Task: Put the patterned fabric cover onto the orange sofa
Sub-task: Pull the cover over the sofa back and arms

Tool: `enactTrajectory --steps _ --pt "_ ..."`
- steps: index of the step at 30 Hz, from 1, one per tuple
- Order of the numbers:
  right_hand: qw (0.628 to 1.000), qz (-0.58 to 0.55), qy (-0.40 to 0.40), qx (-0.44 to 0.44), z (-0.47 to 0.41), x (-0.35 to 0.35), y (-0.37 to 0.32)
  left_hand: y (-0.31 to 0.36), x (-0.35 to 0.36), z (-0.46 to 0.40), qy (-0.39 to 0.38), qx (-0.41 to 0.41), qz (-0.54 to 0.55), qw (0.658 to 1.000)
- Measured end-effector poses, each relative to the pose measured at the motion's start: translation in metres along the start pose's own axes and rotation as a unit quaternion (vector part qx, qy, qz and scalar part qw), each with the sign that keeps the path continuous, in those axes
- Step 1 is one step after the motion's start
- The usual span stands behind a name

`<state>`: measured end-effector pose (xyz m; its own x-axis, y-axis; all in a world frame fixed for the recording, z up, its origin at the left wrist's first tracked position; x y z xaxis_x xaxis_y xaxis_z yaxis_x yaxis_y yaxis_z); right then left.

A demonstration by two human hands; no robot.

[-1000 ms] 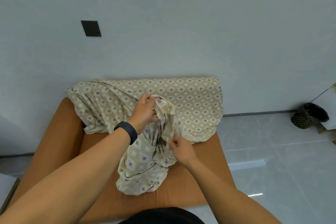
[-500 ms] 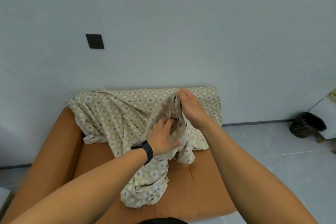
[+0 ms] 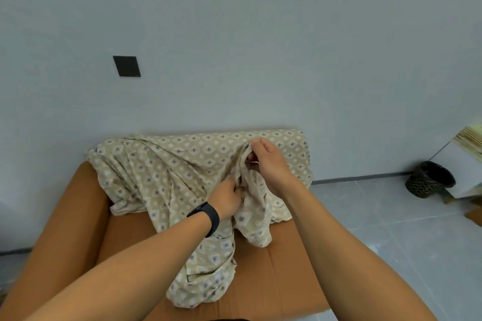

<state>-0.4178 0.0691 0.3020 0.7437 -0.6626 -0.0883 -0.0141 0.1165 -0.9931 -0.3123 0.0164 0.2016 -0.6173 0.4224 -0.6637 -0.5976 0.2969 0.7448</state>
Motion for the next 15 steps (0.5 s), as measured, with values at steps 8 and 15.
enactTrajectory --steps 8,15 --pt "0.996 0.085 -0.015 -0.009 0.024 -0.028 0.065 0.057 -0.034 -0.006 -0.040 -0.083 0.344 0.934" --pt "0.979 0.173 0.110 -0.016 0.004 -0.048 0.087 0.085 -0.061 -0.018 -0.055 -0.063 0.472 0.878"
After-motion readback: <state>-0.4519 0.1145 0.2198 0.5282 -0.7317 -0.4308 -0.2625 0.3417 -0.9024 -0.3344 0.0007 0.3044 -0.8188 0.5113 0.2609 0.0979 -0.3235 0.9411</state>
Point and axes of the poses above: each hand's wrist, its own z-axis away from the middle knuckle, its own x-axis out of the palm, y = z × x, the point moved 9 cm from there along -z, towards the middle knuckle, and after that the axes turned 12 degrees about y, right-handed, at the moved point
